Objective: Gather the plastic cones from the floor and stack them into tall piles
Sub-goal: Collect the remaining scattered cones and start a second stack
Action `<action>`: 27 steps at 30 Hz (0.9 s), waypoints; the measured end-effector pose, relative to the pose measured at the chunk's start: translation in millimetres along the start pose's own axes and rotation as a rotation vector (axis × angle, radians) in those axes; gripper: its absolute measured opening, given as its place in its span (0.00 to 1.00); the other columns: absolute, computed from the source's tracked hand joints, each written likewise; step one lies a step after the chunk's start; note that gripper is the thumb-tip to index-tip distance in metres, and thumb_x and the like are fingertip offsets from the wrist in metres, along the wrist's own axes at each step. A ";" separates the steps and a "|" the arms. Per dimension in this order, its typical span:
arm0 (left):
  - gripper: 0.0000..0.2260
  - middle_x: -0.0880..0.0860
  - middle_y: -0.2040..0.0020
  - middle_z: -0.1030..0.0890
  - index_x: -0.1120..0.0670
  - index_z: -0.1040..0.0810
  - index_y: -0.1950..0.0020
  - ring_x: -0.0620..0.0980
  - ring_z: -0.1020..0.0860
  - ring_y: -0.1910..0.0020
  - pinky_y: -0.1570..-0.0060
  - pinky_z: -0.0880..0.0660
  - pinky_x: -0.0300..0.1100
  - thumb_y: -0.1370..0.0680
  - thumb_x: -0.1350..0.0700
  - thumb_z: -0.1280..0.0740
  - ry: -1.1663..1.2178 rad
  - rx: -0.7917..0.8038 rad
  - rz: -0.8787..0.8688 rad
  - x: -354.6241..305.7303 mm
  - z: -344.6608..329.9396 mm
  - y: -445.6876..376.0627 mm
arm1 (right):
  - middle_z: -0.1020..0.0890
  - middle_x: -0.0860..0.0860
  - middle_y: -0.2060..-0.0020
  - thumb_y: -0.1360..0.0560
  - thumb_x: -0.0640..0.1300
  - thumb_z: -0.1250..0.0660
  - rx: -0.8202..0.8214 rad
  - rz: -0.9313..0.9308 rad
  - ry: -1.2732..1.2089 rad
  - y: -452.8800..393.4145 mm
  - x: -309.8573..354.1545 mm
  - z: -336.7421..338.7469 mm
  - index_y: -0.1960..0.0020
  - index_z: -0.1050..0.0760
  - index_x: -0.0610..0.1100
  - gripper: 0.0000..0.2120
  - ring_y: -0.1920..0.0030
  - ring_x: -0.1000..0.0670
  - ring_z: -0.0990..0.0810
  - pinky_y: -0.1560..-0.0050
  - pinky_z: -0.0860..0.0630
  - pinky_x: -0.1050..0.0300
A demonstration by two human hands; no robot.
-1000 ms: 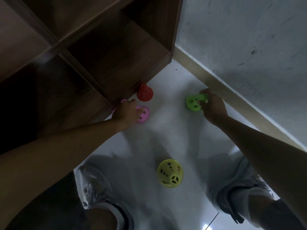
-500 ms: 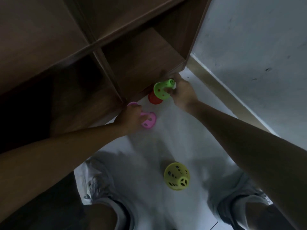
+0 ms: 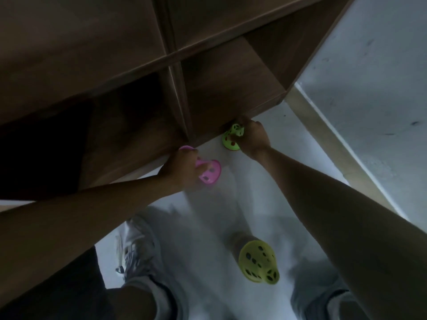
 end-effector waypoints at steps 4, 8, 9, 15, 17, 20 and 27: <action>0.17 0.58 0.57 0.21 0.65 0.20 0.50 0.56 0.22 0.55 0.55 0.26 0.47 0.20 0.49 0.30 0.022 -0.035 0.022 8.2 5.2 -0.7 | 0.23 0.43 0.39 0.30 0.48 0.24 0.032 -0.050 -0.068 -1.2 -6.1 -19.9 0.31 0.27 0.47 0.29 0.38 0.41 0.25 0.48 0.26 0.53; 0.18 0.61 0.57 0.20 0.65 0.20 0.50 0.57 0.22 0.57 0.58 0.29 0.46 0.20 0.49 0.30 0.029 -0.045 0.026 13.7 6.1 -0.3 | 0.23 0.44 0.39 0.34 0.49 0.21 -0.012 -0.028 -0.038 3.7 -8.5 -27.8 0.30 0.30 0.50 0.35 0.37 0.40 0.28 0.44 0.23 0.45; 0.17 0.61 0.57 0.20 0.65 0.20 0.51 0.57 0.23 0.57 0.59 0.30 0.45 0.21 0.49 0.30 0.030 -0.048 0.025 13.9 6.1 0.5 | 0.23 0.43 0.39 0.33 0.48 0.22 -0.024 -0.013 -0.028 5.9 -8.6 -29.9 0.30 0.30 0.50 0.34 0.35 0.40 0.28 0.44 0.23 0.45; 0.15 0.59 0.58 0.20 0.64 0.20 0.51 0.56 0.22 0.58 0.59 0.28 0.45 0.21 0.51 0.29 0.028 -0.046 0.020 13.3 6.2 2.0 | 0.23 0.41 0.38 0.29 0.46 0.25 -0.076 0.021 -0.020 12.1 -5.6 -34.5 0.28 0.31 0.46 0.31 0.36 0.40 0.29 0.44 0.26 0.47; 0.14 0.58 0.58 0.20 0.64 0.20 0.51 0.55 0.22 0.58 0.59 0.28 0.44 0.21 0.52 0.29 0.029 -0.042 0.022 13.3 7.1 2.2 | 0.23 0.41 0.38 0.29 0.46 0.24 -0.064 0.018 -0.020 11.7 -4.0 -34.8 0.28 0.31 0.45 0.32 0.36 0.40 0.29 0.44 0.26 0.47; 0.13 0.55 0.58 0.23 0.64 0.20 0.50 0.52 0.24 0.58 0.58 0.31 0.42 0.20 0.52 0.29 0.025 -0.046 0.018 8.3 11.7 4.1 | 0.22 0.42 0.40 0.30 0.46 0.23 -0.083 -0.022 -0.113 14.7 -5.2 -30.2 0.31 0.29 0.45 0.30 0.39 0.40 0.27 0.46 0.27 0.50; 0.15 0.58 0.62 0.23 0.63 0.20 0.55 0.54 0.26 0.63 0.63 0.30 0.46 0.20 0.50 0.30 -0.028 -0.045 -0.010 -17.1 29.4 20.6 | 0.17 0.47 0.44 0.37 0.44 0.17 -0.107 -0.023 -0.302 35.2 2.0 3.9 0.38 0.25 0.45 0.31 0.44 0.45 0.20 0.48 0.26 0.59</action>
Point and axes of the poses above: each hand's wrist, its own y-axis away from the middle knuckle, its own z-axis out of the back of the hand, x = y × z, the point moved 9 cm from there along -y, towards the middle knuckle
